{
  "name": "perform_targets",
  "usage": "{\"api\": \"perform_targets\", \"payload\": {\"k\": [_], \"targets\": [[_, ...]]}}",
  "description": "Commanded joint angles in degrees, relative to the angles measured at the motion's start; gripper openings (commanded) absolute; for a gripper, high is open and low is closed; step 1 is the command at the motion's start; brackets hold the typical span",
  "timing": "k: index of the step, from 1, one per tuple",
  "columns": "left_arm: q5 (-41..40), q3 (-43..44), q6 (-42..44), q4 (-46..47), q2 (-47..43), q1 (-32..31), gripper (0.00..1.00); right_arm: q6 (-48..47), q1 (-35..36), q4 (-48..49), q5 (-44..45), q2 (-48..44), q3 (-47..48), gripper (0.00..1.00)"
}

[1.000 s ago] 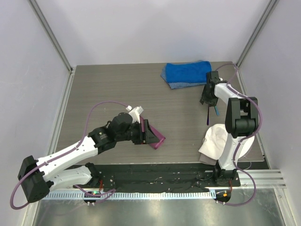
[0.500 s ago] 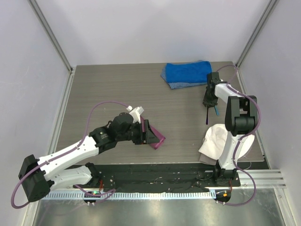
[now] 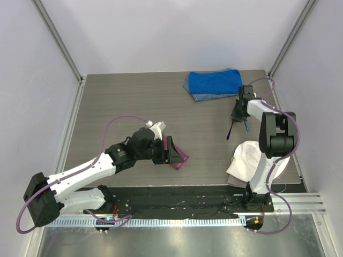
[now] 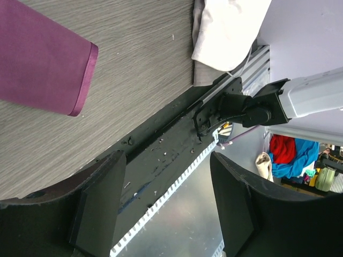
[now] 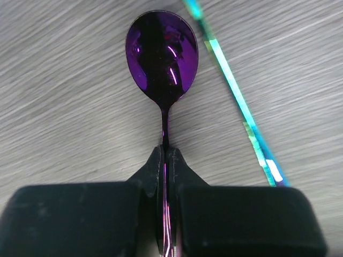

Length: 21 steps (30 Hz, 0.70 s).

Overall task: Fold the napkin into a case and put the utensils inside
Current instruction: Pick up the spoon from the center of the board, then pass from the right arm to the left

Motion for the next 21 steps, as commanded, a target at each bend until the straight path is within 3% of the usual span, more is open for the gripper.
{"api": "perform_targets", "payload": {"k": [1,11,21], "targets": [[0.57,1.91,-0.79,3.43,2.15,-0.26,0.69,4.79,0.87,2.47,-13.72,-3.59,-6.4,0.01],[-4.26,3.74,-0.27,10.37,9.44,-0.96,0.68,9.89,5.08,10.11,-29.73,-18.62,-17.73,0.01],[-6.64,6.56,-1.93,18.63,18.24,-2.72,0.69,21.83,13.87,18.9,-32.39,-31.63,-27.24,0.01]]}}
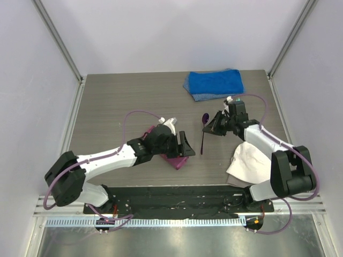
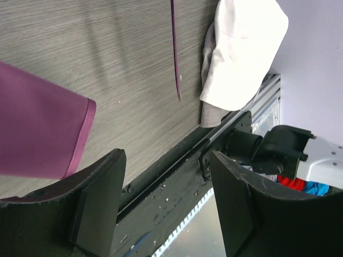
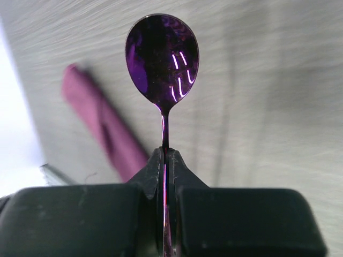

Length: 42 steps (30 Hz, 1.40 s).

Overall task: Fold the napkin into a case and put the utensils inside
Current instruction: Pass from the right arm to the left

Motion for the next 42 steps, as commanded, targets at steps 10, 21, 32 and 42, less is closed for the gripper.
{"api": "perform_targets", "payload": {"k": [10,21,32,42], "targets": [[-1.17,5.51,-1.1,7.91,8.17,-1.98,0.69,14.37,6.22,12.12,-4.0,-8.14,-4.67,0.01],[-0.29,6.83,-0.4,7.56,10.82,-1.72,0.43,17.09,10.96,14.67,-4.71,-7.96,-6.52,0.01],[3.12,2.53,4.87,-5.44,2.39,2.49,0.0,1.92,13.87,0.54,-3.57,-5.51,-0.04,0.24],[16.23,3.66,19.37,-30.13,-11.32,9.79,0.0,-17.61,13.87,-11.09,-7.5,-5.94,7.63,0.57]]}}
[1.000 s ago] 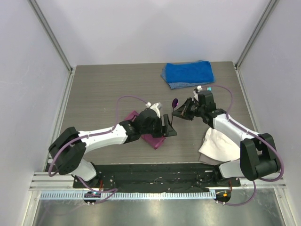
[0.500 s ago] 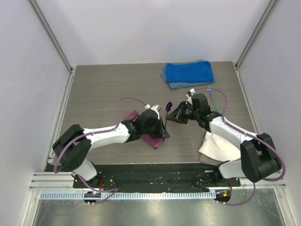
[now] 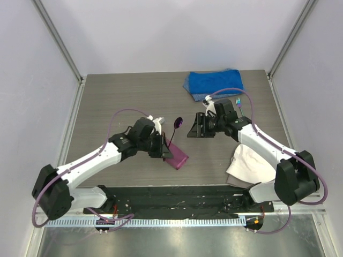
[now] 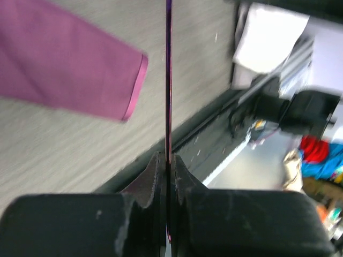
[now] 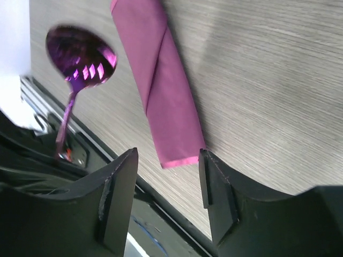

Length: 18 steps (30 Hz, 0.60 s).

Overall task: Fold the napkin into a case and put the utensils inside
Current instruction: Pass from the right arm to the left

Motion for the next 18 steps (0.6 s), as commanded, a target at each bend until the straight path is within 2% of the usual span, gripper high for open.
{"api": "perform_targets", "payload": {"k": [1,3,8,10,18], "targets": [[6.48,2.2,9.21,-14.42,-5.29,0.83,0.0,-10.56,-0.05,-4.49,-5.24,-0.61,3.8,0.57],[8.06,1.5,10.44,-15.58,-7.05,1.19,0.0,-12.41,-0.05,-2.83,-10.5,-0.78,3.81,0.56],[13.24,-0.17,10.89,-16.38,-9.6,1.63,0.0,-13.47,-0.05,-2.2,-13.6,0.18,6.09,0.57],[14.3,-0.7,11.15,-16.38,-10.4,1.63,0.0,-13.91,-0.05,-1.76,-18.14,1.23,6.62,0.58],[19.23,-2.37,11.85,-15.94,-10.92,1.63,0.0,-14.43,0.21,-0.88,-20.72,2.29,7.85,0.55]]}}
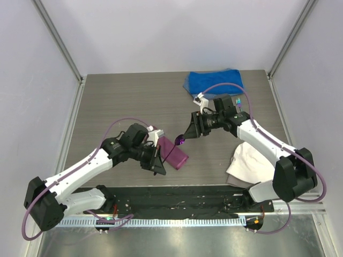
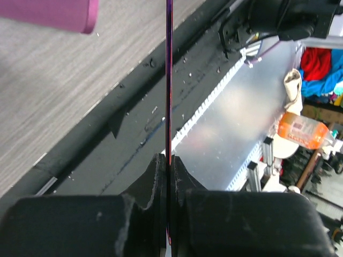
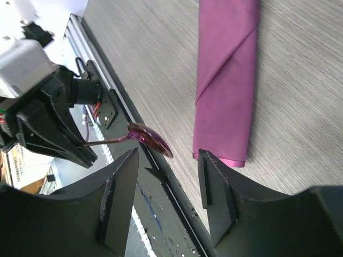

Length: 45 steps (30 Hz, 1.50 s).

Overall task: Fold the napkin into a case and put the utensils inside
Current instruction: Pass from the right arm to the left

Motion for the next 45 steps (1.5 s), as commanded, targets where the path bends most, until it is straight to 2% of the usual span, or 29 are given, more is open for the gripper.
{"api": "perform_targets", "payload": {"k": [1,6,12,15,17,18,19,23,25,28,33,38,42,45], "targets": [[5.18,-0.66,1.91,-0.18,-1.81,0.14,0.0,-1.67,0.21,1.5,-4.15,0.52,2.85,0.54],[6.84,-0.75,2.17,-0.36,-2.34,0.23,0.0,-1.76,1.09,2.2,-6.7,1.75,2.15,0.45],[7.99,-0.58,2.61,-1.15,-2.34,0.23,0.0,-1.85,2.58,2.64,-7.41,2.46,1.44,0.38],[8.61,-0.66,2.79,-1.23,-2.6,0.23,0.0,-1.67,2.93,2.82,-8.46,2.99,1.53,0.26],[7.65,-0.05,3.23,-2.63,-2.52,0.31,0.0,-1.5,3.11,2.65,-9.17,3.42,1.36,0.09],[6.94,0.39,3.4,-3.43,-2.6,0.4,0.0,-1.24,3.28,2.64,-9.52,3.43,1.01,0.03],[5.98,1.43,3.58,-4.3,-2.78,0.58,0.0,-0.97,3.46,2.73,-9.52,3.16,0.74,0.01],[-0.78,3.46,4.02,-8.26,-4.36,3.38,0.05,2.36,3.9,4.13,-7.16,1.67,-1.72,0.01],[-2.2,3.99,3.85,-9.14,-4.8,4.53,0.02,6.38,3.81,5.19,-5.14,0.53,-3.74,0.01],[-4.83,4.26,3.14,-8.8,-5.33,6.9,0.0,14.2,4.08,12.12,-5.21,-4.03,-9.35,0.01],[-6.95,4.61,3.93,-8.71,-5.24,11.03,0.0,18.71,4.25,14.06,-4.68,-11.85,-16.9,0.01],[-9.67,6.1,3.85,-8.1,-2.79,14.55,0.0,21.7,4.43,14.51,-4.07,-16.08,-21.49,0.01],[-9.85,7.33,1.91,-4.23,-0.07,15.52,0.0,27.58,5.57,20.04,-3.81,-18.72,-26.58,0.01],[-11.6,9.09,1.04,-3.35,3.01,16.4,0.0,28.91,5.57,17.95,-1.36,-20.39,-27.47,0.01]]}}
